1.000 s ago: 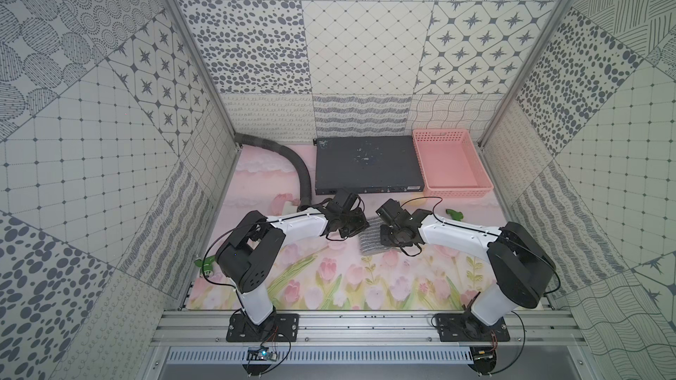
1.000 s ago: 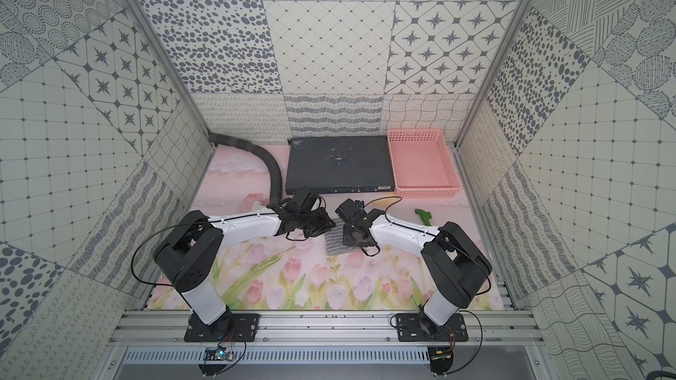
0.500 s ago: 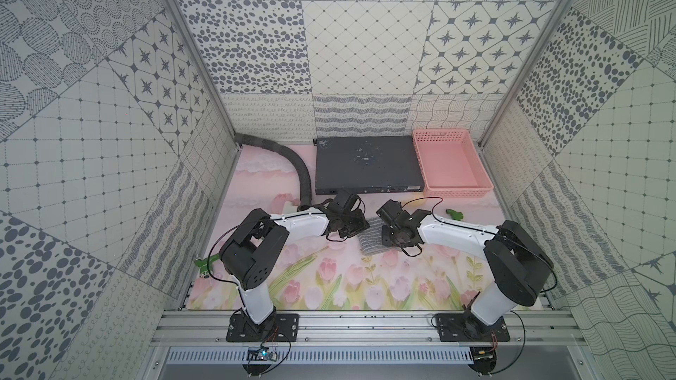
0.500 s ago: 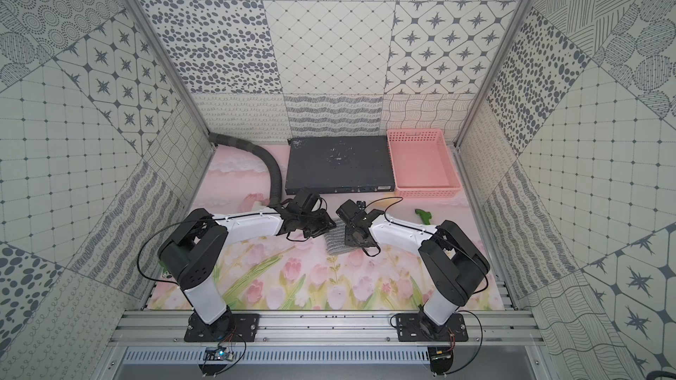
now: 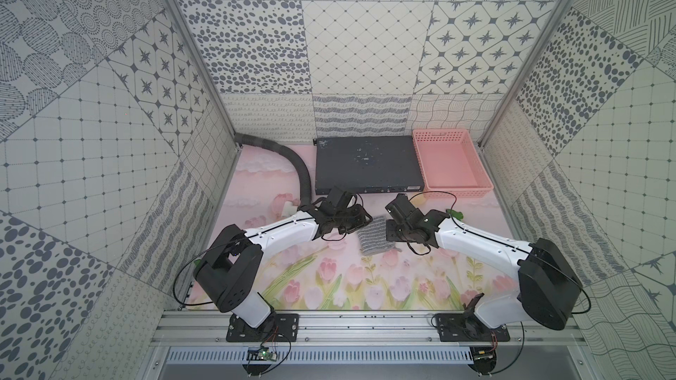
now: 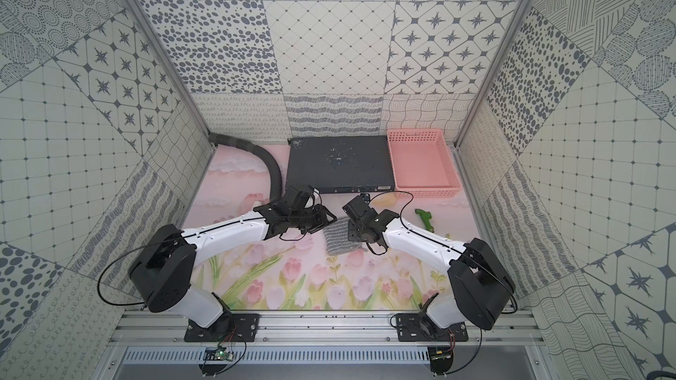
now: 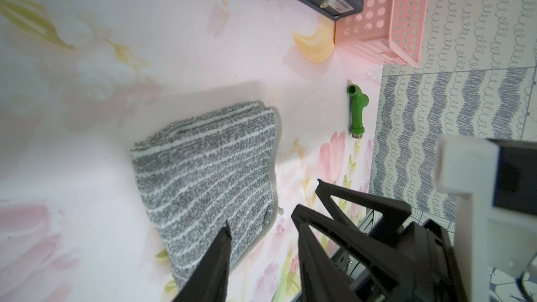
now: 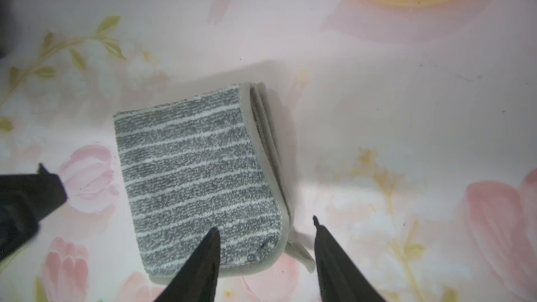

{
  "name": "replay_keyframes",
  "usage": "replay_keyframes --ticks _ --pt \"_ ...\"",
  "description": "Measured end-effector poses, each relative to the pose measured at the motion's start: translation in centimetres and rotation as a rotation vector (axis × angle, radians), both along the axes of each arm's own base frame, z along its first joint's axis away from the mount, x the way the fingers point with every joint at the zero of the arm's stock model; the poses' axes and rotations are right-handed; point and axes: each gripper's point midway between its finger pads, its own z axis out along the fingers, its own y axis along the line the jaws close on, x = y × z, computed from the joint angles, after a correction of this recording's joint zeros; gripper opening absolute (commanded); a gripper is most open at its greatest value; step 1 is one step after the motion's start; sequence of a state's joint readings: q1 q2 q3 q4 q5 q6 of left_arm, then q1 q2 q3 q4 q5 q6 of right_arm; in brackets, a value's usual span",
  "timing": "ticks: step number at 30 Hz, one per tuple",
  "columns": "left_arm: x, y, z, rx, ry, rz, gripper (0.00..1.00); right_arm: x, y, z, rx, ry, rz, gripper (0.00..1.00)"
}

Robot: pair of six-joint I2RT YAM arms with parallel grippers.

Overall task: Fold the square dishcloth
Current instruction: Smooth out the cleaning item at the center of the board.

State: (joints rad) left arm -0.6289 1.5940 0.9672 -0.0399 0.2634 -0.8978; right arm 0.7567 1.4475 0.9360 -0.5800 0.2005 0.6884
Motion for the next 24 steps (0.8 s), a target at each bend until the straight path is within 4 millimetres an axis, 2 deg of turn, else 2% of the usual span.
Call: replay_keyframes --ticks 4,9,14,18,24 --pt "-1.9 -0.4 -0.9 0.006 0.019 -0.028 0.31 0.8 1.2 1.6 0.027 -0.022 0.028 0.55" --pt "-4.2 -0.8 -3.3 0.026 0.074 -0.055 0.28 2.3 3.3 2.9 0.064 -0.035 0.063 0.46" --pt "-5.4 -0.8 -5.9 0.044 0.129 -0.053 0.27 3.3 4.9 1.6 0.067 0.002 0.085 0.43" --pt "-5.3 -0.9 -6.8 0.048 0.145 -0.049 0.26 3.9 5.6 0.3 0.055 0.032 0.092 0.4" --pt "-5.2 -1.1 -7.6 0.051 0.156 -0.045 0.26 5.2 4.9 -2.4 0.019 0.078 0.057 0.4"
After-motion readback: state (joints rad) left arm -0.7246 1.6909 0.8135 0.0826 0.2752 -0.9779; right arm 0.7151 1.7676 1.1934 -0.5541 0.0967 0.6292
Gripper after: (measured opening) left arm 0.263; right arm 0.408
